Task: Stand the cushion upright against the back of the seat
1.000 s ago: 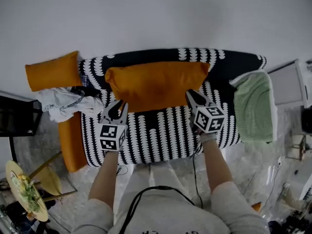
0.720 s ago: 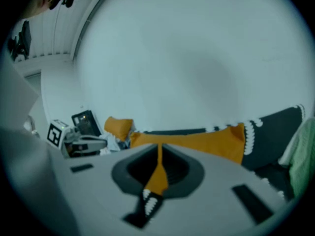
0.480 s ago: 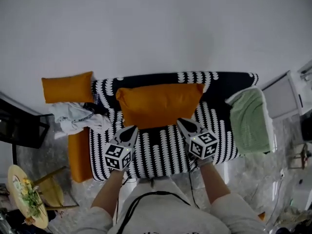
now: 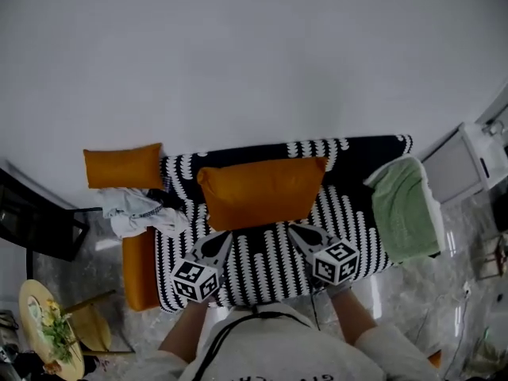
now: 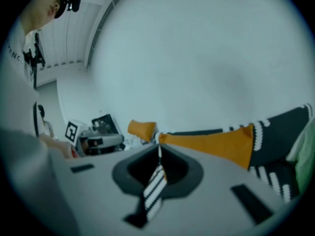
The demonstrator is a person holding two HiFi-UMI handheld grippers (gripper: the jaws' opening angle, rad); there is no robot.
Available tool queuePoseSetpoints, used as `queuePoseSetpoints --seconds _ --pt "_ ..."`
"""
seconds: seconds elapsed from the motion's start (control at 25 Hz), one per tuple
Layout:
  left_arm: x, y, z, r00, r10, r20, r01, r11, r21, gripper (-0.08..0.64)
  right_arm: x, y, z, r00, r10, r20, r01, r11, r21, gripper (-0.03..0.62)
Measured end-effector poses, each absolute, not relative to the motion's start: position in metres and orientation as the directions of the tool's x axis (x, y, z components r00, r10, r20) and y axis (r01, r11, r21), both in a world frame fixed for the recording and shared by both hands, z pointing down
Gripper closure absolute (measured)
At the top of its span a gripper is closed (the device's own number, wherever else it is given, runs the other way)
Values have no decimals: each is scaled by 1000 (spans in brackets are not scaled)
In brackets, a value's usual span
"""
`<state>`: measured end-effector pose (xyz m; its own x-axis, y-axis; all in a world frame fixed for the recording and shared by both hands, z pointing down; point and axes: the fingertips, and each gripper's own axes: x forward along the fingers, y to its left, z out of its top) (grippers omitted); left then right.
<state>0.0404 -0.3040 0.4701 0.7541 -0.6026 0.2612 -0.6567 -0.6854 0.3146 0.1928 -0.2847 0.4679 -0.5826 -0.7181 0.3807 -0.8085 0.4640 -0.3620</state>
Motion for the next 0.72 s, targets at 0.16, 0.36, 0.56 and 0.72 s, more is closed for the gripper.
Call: queuePoseSetpoints --seconds 0.16,0.36,0.56,0.72 --pt "44 -294 455 765 -607 215 -642 -688 338 536 189 -274 449 -598 -722 348 -795 478 -373 563" --pt "42 -285 439 777 -608 162 -621 -697 360 537 177 -263 434 -634 -704 320 -767 519 -378 563" --pt "41 -278 424 786 -605 127 -604 -706 370 537 168 -252 423 -666 -681 305 -742 564 -362 563" --pt "45 -275 419 796 -595 111 -590 -722 361 536 166 -247 421 -684 -668 294 -725 580 -372 563"
